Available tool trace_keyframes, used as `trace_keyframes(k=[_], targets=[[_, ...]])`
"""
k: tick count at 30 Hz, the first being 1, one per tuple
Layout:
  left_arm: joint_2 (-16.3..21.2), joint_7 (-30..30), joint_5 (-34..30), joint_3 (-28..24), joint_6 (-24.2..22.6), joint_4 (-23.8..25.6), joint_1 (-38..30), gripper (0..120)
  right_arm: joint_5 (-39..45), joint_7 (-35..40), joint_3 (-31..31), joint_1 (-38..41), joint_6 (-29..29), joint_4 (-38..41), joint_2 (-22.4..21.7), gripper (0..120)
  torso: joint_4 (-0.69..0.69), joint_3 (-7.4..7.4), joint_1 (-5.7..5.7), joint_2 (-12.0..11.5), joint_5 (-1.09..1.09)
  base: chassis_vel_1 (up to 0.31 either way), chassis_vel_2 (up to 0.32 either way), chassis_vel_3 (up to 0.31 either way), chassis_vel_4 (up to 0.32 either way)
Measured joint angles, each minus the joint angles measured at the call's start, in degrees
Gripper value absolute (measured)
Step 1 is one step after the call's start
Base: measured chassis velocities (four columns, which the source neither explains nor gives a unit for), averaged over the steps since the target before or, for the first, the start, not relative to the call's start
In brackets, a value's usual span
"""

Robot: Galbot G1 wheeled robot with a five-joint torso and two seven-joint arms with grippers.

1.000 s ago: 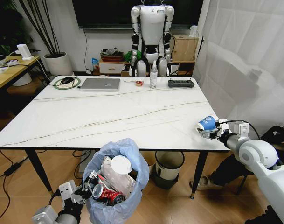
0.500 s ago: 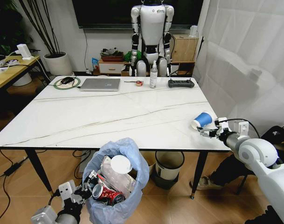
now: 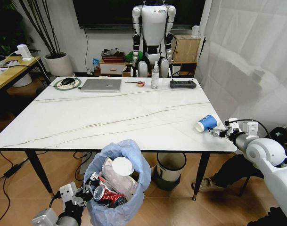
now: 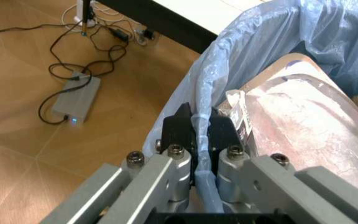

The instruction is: Pick up the trash bin and place the trash from the table into it.

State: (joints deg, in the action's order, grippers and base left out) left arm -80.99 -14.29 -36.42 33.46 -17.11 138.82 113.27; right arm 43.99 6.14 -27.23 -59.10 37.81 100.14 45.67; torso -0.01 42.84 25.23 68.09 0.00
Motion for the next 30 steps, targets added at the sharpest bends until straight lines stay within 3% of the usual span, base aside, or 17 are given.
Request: trace_keyframes(k=[30], targets=[[-0.1, 0.0, -0.2, 0.1, 0.0, -0.1, -0.2, 1, -3.9, 2.6, 5.8, 5.5, -0.9, -2.5, 5.0, 100, 0.01, 0.01, 0.00, 0.0, 0.00, 0.000, 0.000, 0.000, 0.000]])
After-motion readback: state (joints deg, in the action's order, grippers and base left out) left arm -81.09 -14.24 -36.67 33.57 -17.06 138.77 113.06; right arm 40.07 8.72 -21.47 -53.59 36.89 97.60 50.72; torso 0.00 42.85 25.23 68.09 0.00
